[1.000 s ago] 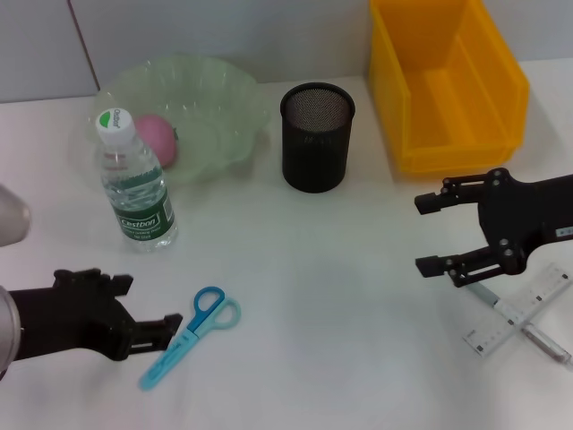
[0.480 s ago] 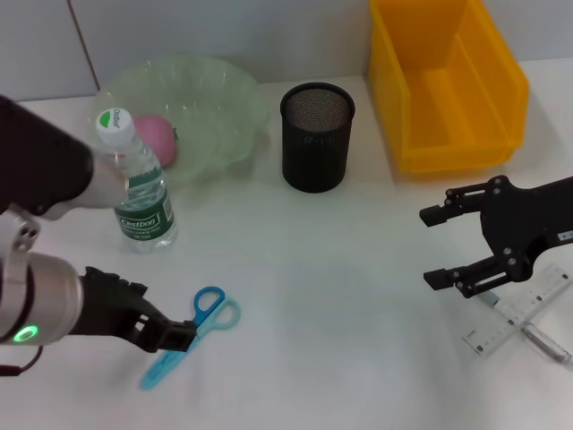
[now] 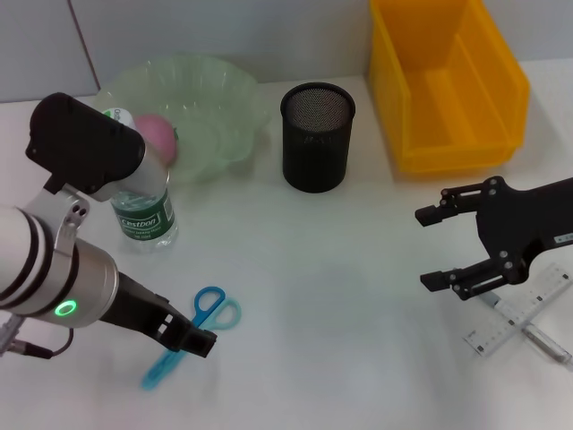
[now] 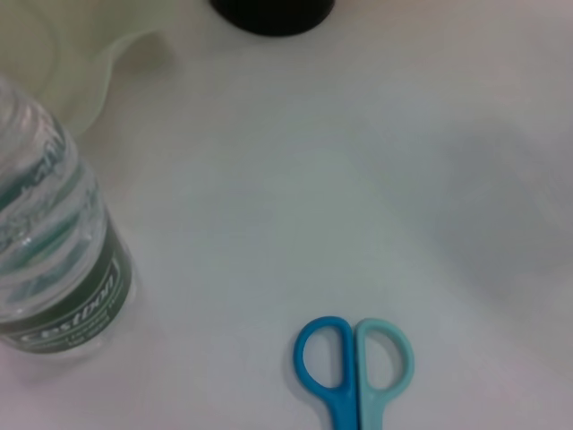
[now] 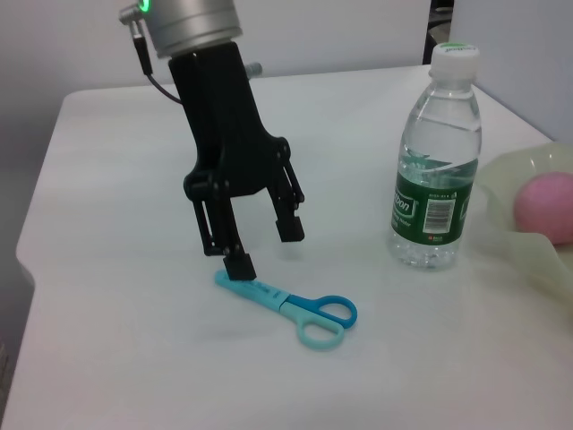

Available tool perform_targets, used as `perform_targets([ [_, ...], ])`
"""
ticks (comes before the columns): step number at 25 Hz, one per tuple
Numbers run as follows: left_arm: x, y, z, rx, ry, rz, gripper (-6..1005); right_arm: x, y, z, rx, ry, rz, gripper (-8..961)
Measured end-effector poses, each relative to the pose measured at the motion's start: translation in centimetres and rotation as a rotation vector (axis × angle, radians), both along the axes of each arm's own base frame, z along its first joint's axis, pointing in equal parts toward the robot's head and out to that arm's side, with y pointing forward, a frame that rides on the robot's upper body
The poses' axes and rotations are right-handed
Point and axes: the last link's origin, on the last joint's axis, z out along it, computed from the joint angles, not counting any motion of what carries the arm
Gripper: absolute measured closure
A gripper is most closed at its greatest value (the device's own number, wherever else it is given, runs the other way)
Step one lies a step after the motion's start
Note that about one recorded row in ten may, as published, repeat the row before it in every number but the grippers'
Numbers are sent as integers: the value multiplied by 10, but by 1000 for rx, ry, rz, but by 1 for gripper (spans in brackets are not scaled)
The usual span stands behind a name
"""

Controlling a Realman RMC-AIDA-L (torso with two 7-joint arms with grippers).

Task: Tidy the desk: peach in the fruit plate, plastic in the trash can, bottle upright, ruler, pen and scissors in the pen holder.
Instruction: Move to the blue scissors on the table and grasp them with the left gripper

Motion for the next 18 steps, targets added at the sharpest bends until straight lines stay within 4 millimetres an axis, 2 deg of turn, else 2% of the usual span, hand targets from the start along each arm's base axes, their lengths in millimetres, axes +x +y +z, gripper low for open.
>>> perform_targets([
  [18,-3,12,-12,-35,40,12,203,6,-2,-2,17,1,1,139],
])
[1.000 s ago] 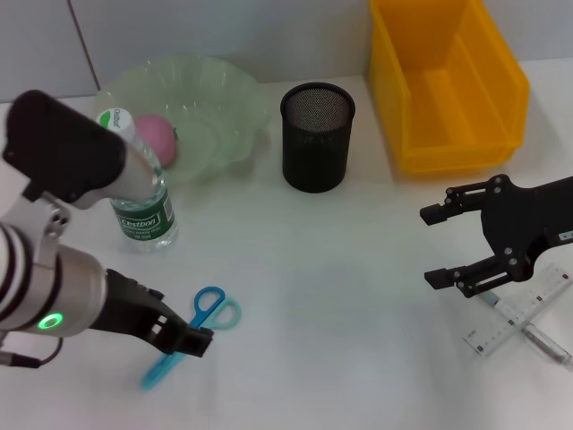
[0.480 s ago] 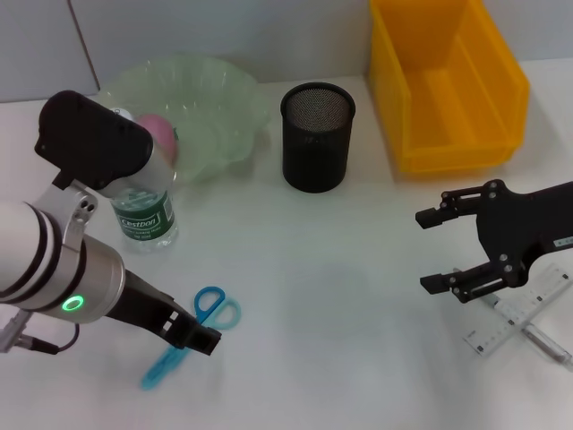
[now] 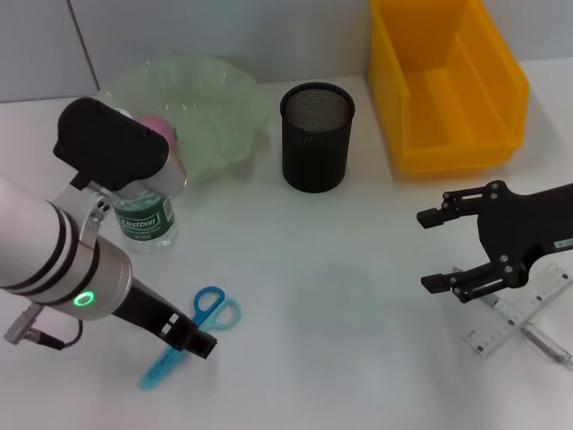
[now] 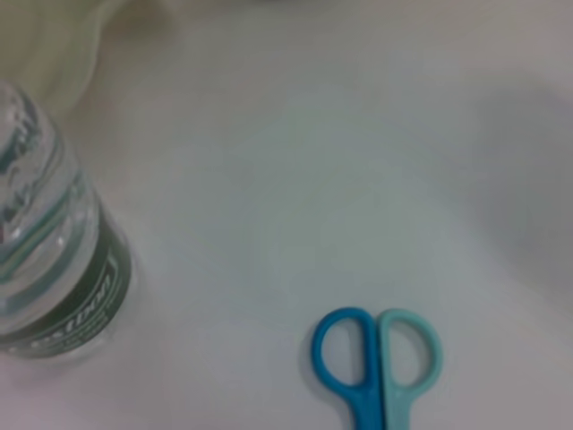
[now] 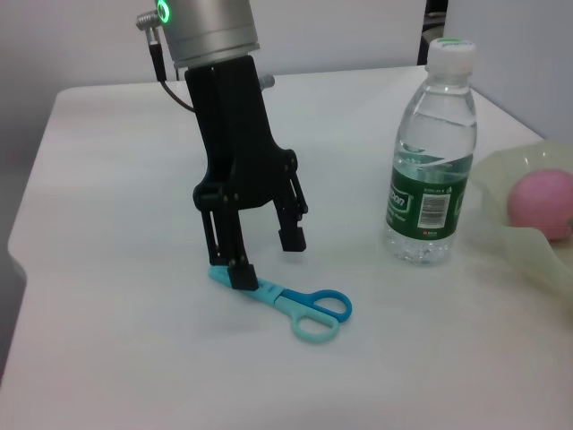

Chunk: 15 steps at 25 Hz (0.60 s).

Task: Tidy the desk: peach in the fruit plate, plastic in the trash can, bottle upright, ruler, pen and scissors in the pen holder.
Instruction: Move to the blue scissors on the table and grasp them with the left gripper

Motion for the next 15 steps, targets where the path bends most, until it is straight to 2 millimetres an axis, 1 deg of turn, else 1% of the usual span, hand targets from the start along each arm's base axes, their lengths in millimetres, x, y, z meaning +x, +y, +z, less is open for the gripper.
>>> perform_targets([
  [4,-4,4,-3,-10,26,9,203,1,0,0,3,-1,-3,139],
  [11,-4,5,-4,-8,27,6,203,3,1,0,14,-6,-8,139],
  [12,-7,6,-9,-24,52,10,203,3,1,0,15,-6,-8,139],
  [15,-8,7,-10,-31,61,12,204,3,1,0,19,-7,-10,139],
])
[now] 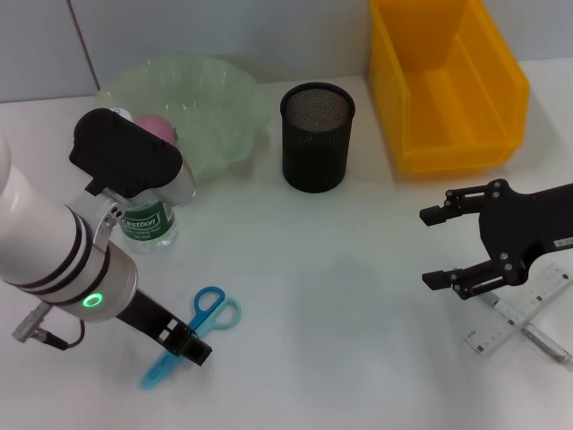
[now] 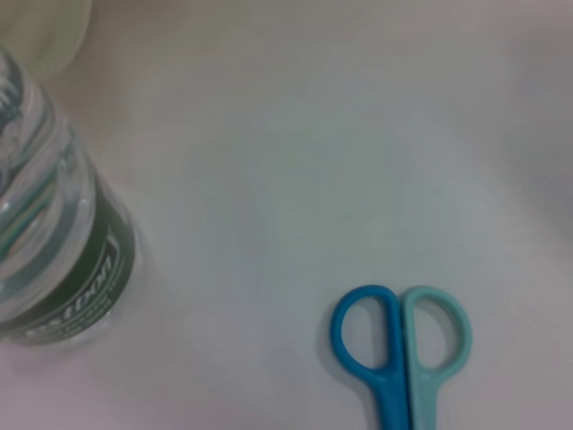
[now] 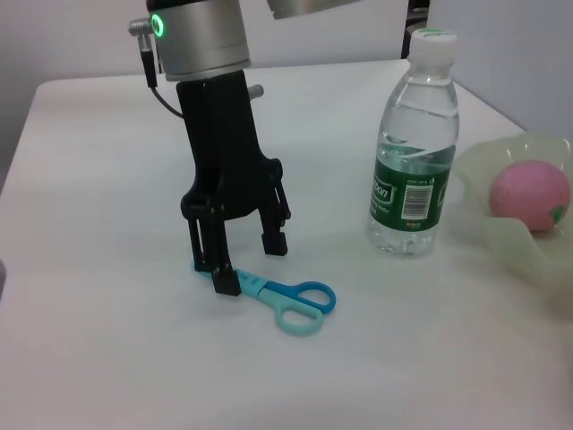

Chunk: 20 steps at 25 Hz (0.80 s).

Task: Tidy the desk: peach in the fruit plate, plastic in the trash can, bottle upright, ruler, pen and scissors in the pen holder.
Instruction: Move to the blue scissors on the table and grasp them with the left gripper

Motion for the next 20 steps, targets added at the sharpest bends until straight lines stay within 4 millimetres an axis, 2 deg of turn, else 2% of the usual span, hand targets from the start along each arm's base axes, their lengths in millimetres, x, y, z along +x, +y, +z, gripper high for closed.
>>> perform_targets([
  [20,-5,5,-6,-13,14,16,205,3,0,-3,9,1,-3,139],
])
